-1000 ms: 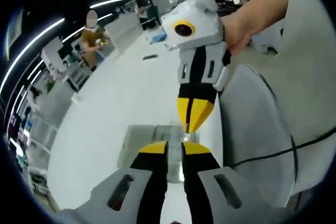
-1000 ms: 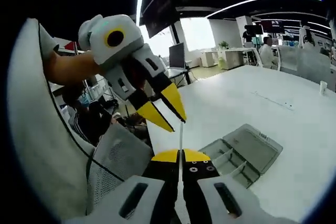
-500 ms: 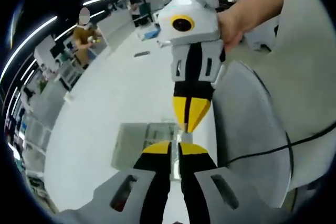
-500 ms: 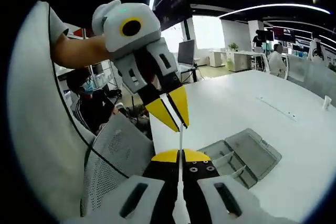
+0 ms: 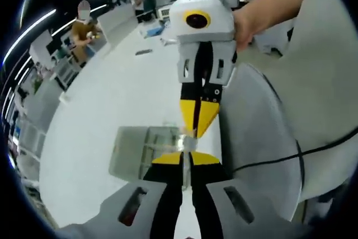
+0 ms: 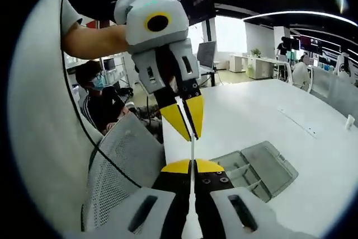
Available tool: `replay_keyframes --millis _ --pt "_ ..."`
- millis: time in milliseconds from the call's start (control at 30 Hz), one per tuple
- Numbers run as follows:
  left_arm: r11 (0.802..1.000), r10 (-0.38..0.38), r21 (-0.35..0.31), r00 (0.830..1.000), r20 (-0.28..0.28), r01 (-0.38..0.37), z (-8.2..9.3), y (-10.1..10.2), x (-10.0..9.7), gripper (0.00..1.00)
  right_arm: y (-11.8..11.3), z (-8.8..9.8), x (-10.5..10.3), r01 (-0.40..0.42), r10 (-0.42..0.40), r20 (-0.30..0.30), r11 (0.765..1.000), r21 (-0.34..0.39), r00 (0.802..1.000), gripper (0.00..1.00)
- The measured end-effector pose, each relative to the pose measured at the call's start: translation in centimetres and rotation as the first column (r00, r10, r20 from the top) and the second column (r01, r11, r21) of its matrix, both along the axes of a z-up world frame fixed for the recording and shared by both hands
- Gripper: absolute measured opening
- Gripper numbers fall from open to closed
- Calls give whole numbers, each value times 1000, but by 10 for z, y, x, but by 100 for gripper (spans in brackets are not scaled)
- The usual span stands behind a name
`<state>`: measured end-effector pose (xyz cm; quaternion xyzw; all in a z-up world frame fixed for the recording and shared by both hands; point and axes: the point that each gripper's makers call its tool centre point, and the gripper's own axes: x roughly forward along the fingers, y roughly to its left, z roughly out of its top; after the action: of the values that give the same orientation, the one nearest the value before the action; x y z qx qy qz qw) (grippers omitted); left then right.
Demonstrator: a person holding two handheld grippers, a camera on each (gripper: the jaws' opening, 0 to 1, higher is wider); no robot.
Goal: Insert the divider into the dual guide fixture by aligning both edges with the guide slots and pushing it downward to the bottom, including one-sided entry, uneven engagement, binding, and posture correction.
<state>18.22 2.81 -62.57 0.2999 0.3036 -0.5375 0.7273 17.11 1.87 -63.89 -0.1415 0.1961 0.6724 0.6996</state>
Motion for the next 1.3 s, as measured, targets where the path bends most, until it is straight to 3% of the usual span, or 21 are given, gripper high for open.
replay_keyframes --millis 233,633,733,767,967,1300 --pt "999 13 -31 999 -51 -14 1 0 -2 1 0 0 -2 -16 16 3 1000 7 1000 0" --pt "999 -5 -40 997 -82 2 1 -1 -7 1 0 0 -4 -31 31 -7 999 29 999 0" --pt "999 -19 -35 997 -78 17 -2 -2 -7 1 1 0 -5 -35 35 -6 999 30 999 0" --pt "999 -46 -23 998 -48 44 -2 -2 -6 1 1 0 -5 -32 33 -6 999 32 999 0" --pt "999 -15 -30 998 -68 13 -3 -3 -4 0 0 -1 -2 -24 25 -12 999 38 1000 0" --pt "999 -38 1 996 -76 38 -5 -5 -5 0 -1 -4 0 -6 7 -15 999 44 1000 0"
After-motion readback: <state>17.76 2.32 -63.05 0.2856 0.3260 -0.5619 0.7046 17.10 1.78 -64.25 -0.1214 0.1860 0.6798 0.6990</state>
